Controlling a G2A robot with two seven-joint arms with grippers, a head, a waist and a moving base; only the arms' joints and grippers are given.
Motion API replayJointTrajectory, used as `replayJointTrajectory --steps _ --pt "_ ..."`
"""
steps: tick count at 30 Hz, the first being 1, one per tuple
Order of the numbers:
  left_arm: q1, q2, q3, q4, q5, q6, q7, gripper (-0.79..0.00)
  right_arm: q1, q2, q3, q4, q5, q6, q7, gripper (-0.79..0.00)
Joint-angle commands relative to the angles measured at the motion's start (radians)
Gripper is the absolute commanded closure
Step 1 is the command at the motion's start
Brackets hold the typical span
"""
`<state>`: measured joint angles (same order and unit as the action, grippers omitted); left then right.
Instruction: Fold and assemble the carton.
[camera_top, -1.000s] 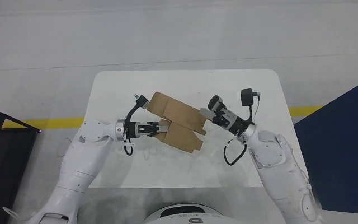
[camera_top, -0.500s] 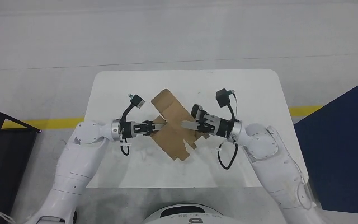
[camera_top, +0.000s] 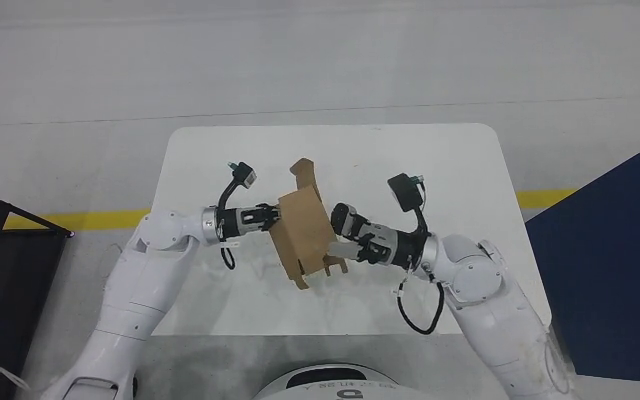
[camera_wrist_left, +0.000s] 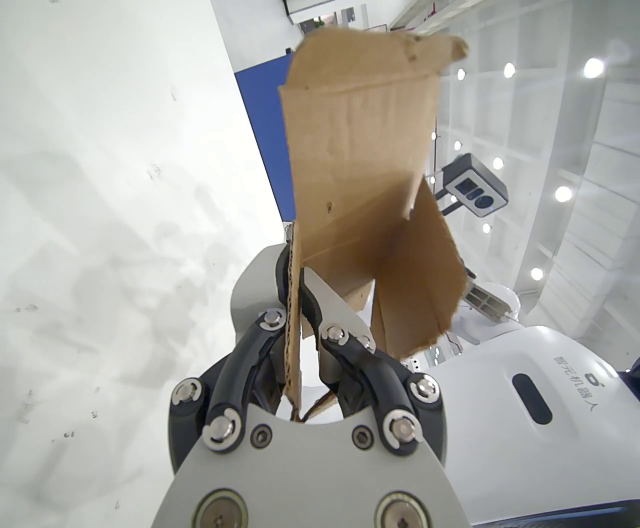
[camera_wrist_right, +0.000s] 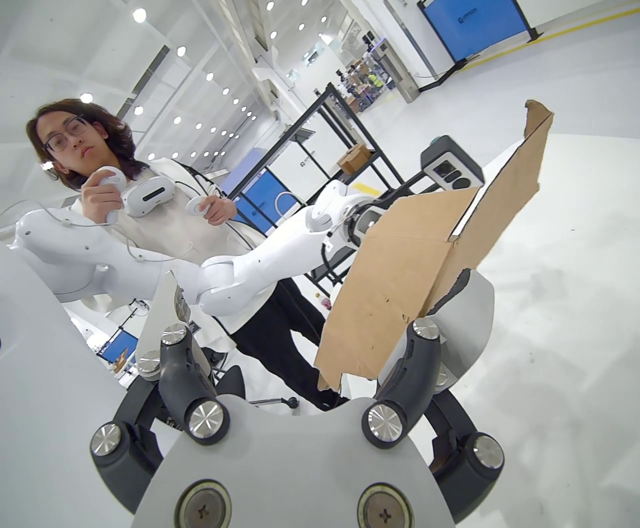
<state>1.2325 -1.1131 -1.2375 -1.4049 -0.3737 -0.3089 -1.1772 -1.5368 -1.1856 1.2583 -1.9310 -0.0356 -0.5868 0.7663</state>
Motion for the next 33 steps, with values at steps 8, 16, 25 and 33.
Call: replayJointTrajectory --steps 8,16,25,33 --pt "-0.014 -0.004 0.025 0.003 0.006 0.04 0.072 0.0 0.031 -0.001 -0.084 0.025 0.019 0.017 0.017 -0.785" --pt "-0.021 -0.004 0.033 0.015 -0.005 0.044 0.09 0.0 0.068 0.0 -0.087 0.046 -0.027 0.021 -0.048 -0.782" --pt "-0.004 0.01 0.003 -0.082 0.241 -0.052 0.228 0.0 0.049 0.007 -0.005 0.0 -0.414 0.053 -0.251 -0.785" --pt "0.049 0.025 -0.018 -0.224 0.489 -0.137 0.324 0.0 0.136 0.0 -0.048 0.015 -0.52 0.124 -0.285 -0.745"
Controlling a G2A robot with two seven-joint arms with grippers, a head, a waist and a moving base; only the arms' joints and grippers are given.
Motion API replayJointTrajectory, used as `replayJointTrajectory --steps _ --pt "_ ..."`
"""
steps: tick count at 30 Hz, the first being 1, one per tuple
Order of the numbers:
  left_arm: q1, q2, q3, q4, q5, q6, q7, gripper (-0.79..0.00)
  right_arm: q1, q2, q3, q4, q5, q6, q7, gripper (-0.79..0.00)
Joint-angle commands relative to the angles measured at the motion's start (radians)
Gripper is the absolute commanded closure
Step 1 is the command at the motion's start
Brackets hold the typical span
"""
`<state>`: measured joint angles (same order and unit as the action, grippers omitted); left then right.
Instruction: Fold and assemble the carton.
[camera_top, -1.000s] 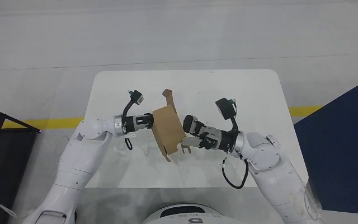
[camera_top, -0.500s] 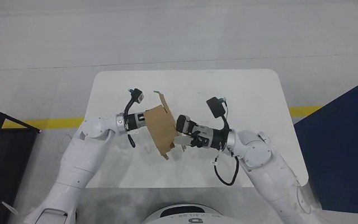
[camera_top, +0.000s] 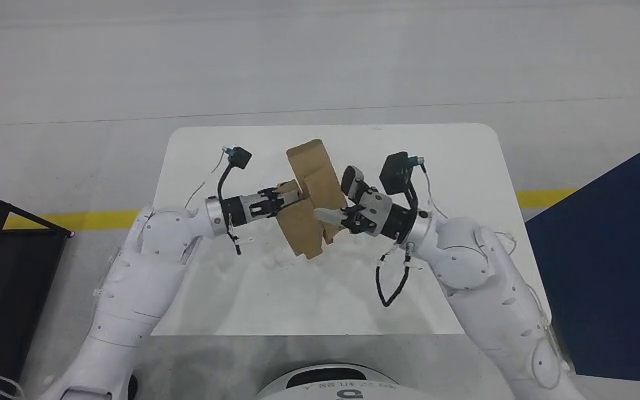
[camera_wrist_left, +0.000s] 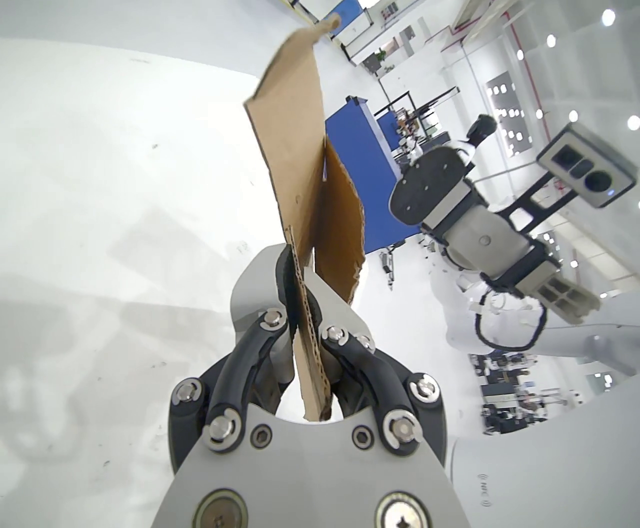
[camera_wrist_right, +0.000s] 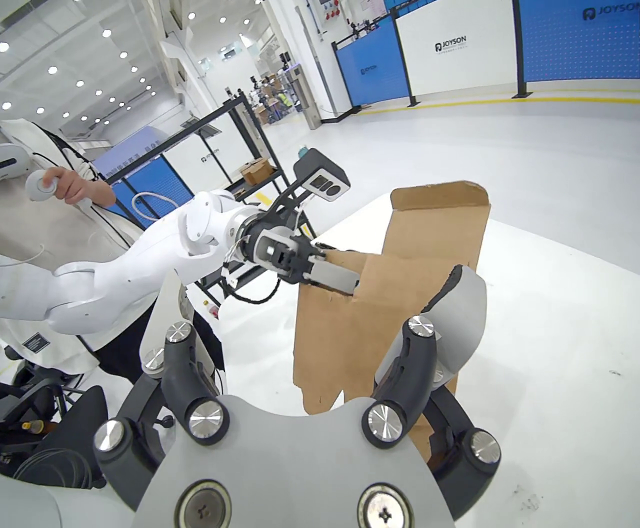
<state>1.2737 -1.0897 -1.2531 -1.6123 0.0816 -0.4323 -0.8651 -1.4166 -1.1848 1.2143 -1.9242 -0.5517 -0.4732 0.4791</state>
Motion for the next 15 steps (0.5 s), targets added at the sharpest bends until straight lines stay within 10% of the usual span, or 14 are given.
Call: replayJointTrajectory --steps 1,15 --pt "0.017 0.003 -0.005 -0.032 0.06 -0.027 0.021 0.0 0.031 -0.002 -0.009 0.016 -0.001 0.02 0.004 -0.742" --pt "0.142 0.035 -0.079 -0.208 0.205 -0.202 0.048 0.0 0.181 0.001 -0.008 0.133 0.049 0.101 0.184 -0.714"
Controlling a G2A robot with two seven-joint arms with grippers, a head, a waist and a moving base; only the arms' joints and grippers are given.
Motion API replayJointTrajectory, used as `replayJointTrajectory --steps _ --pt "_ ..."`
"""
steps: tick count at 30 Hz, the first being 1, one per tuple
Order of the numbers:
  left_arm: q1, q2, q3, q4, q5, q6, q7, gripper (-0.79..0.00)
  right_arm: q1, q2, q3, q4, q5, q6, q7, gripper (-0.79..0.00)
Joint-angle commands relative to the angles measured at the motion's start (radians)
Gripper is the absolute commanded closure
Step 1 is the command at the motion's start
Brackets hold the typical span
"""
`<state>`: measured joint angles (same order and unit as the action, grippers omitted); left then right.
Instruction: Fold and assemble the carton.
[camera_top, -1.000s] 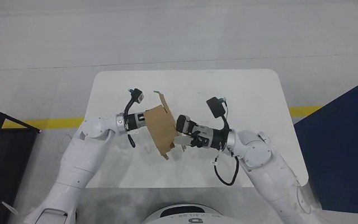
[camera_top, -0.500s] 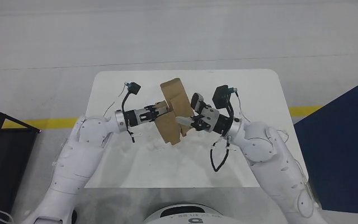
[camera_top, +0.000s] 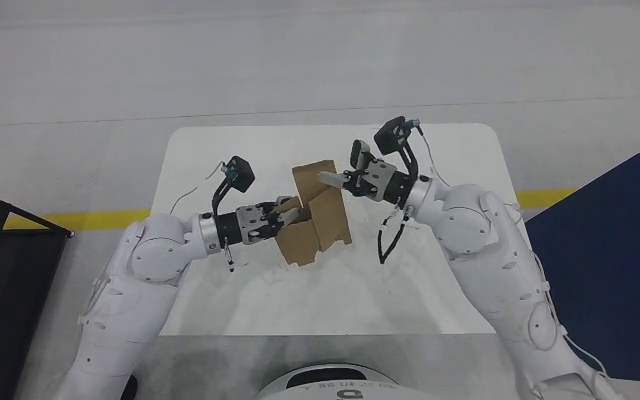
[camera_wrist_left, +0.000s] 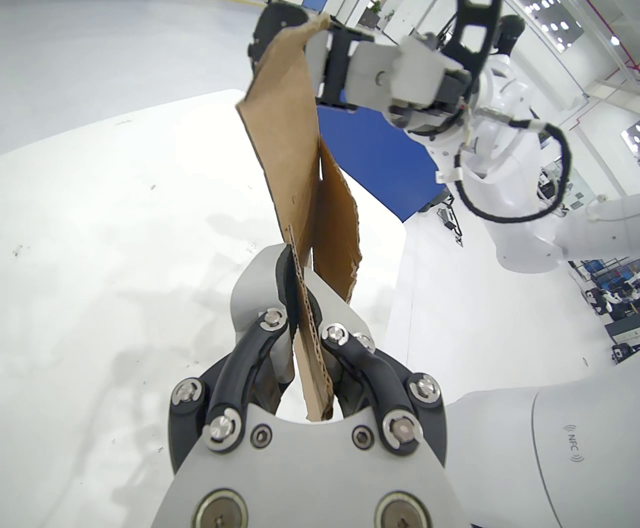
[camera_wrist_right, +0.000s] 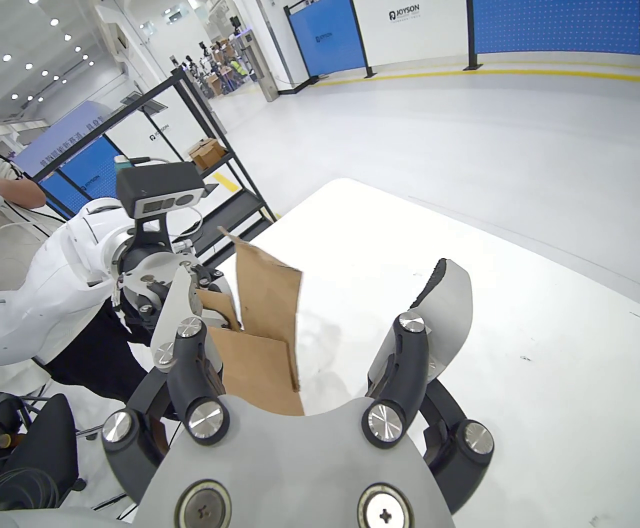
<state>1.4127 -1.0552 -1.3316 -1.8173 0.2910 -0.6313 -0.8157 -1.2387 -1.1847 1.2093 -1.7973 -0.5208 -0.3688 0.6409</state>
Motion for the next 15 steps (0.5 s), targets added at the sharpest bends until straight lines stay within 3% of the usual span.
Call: replayJointTrajectory --steps 1,3,4,8,15 --pt "0.007 0.003 -0.003 -0.008 -0.01 -0.009 -0.005 0.0 0.01 0.001 -0.009 0.018 0.069 -0.014 0.065 -0.699" --pt "0.011 0.005 -0.004 -0.01 -0.017 -0.01 -0.007 0.0 0.02 0.003 -0.011 0.026 0.095 -0.02 0.103 -0.545" --pt "0.012 0.006 -0.003 -0.011 -0.023 -0.009 -0.01 0.0 0.022 0.004 -0.013 0.028 0.109 -0.023 0.117 -0.391" --pt "0.012 0.01 0.0 -0.01 -0.033 0.002 -0.018 0.0 0.022 0.007 -0.024 0.028 0.145 -0.036 0.156 0.0" --pt "0.008 0.014 0.013 -0.011 -0.033 0.028 -0.02 0.0 0.012 0.016 -0.021 0.014 0.248 -0.056 0.24 0.0"
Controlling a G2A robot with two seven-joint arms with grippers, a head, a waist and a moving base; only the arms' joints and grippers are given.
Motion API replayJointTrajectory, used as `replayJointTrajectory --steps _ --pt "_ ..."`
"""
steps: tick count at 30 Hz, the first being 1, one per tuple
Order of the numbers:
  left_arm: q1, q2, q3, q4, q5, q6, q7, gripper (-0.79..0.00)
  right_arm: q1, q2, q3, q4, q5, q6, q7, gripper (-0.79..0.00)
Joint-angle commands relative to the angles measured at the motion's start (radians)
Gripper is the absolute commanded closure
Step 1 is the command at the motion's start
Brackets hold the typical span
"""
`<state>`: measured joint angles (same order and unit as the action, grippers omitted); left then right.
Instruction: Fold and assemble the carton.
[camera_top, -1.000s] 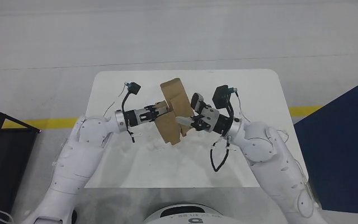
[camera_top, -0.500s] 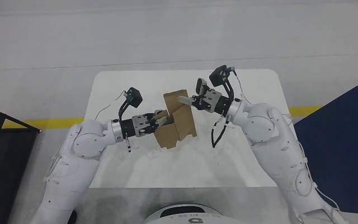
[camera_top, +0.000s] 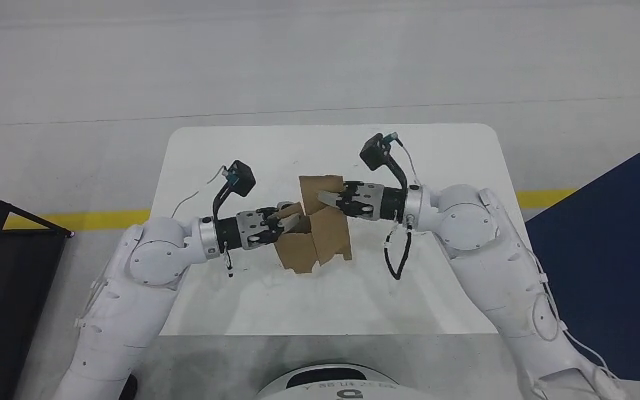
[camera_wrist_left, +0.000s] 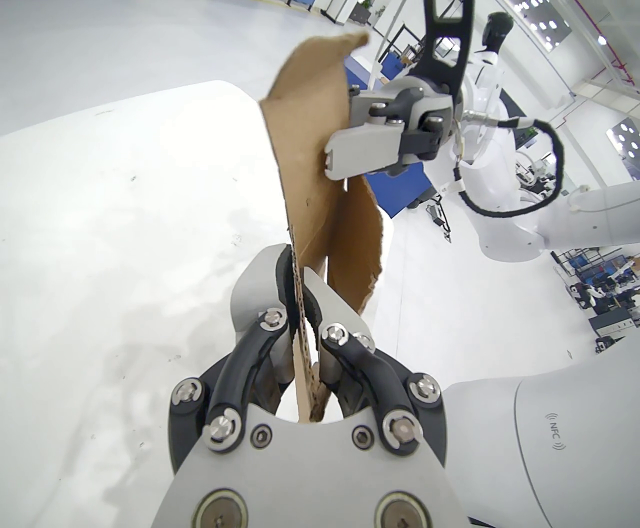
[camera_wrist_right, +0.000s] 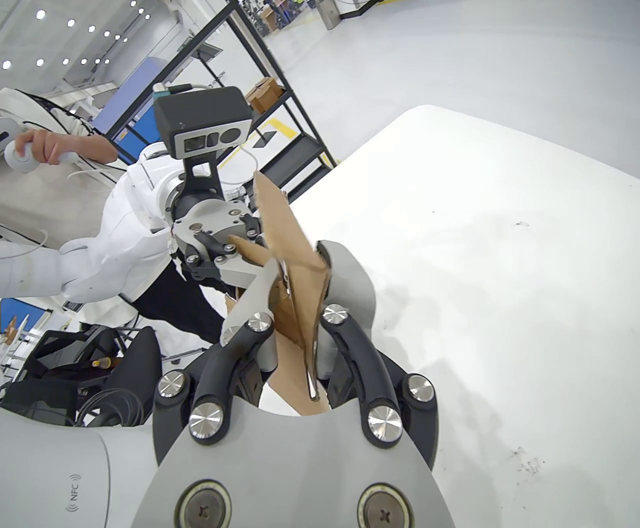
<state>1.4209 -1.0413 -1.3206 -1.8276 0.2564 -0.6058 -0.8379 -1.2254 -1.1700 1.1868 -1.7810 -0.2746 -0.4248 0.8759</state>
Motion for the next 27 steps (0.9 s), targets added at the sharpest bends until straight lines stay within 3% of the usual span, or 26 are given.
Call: replayJointTrajectory --steps 1,4,5,6,7,10,20,24,27 --pt "0.0 0.001 0.004 -0.001 0.004 0.005 0.004 0.0 -0.005 0.003 0.002 -0.006 0.006 0.0 0.008 0.0" --pt "0.001 0.002 0.008 -0.004 0.02 0.018 0.019 0.0 -0.015 0.007 0.006 -0.02 0.004 0.003 0.01 0.0" --pt "0.001 0.002 0.008 -0.004 0.024 0.024 0.027 -0.135 -0.019 0.008 0.007 -0.027 0.0 0.005 0.009 0.0" --pt "0.001 0.002 0.008 -0.005 0.031 0.032 0.037 -0.372 -0.024 0.009 0.01 -0.034 -0.006 0.009 0.005 0.0" --pt "0.002 0.002 0.007 -0.005 0.036 0.04 0.048 -0.785 -0.03 0.011 0.012 -0.043 -0.012 0.014 0.001 0.0" --pt "0.001 0.001 -0.004 0.003 0.023 0.08 0.103 -0.785 -0.053 0.015 0.039 -0.079 -0.065 0.03 -0.068 0.0" --pt "-0.025 0.002 -0.108 0.117 -0.114 0.232 0.243 -0.785 -0.249 0.023 0.18 -0.206 -0.256 -0.004 -0.495 0.0" --pt "-0.082 -0.007 -0.086 0.172 -0.117 0.313 0.296 -0.785 -0.31 0.024 0.179 -0.235 -0.346 -0.045 -0.587 0.0" --pt "-0.131 -0.017 -0.027 0.186 -0.083 0.364 0.311 -0.785 -0.335 0.022 0.159 -0.244 -0.41 -0.06 -0.632 0.0"
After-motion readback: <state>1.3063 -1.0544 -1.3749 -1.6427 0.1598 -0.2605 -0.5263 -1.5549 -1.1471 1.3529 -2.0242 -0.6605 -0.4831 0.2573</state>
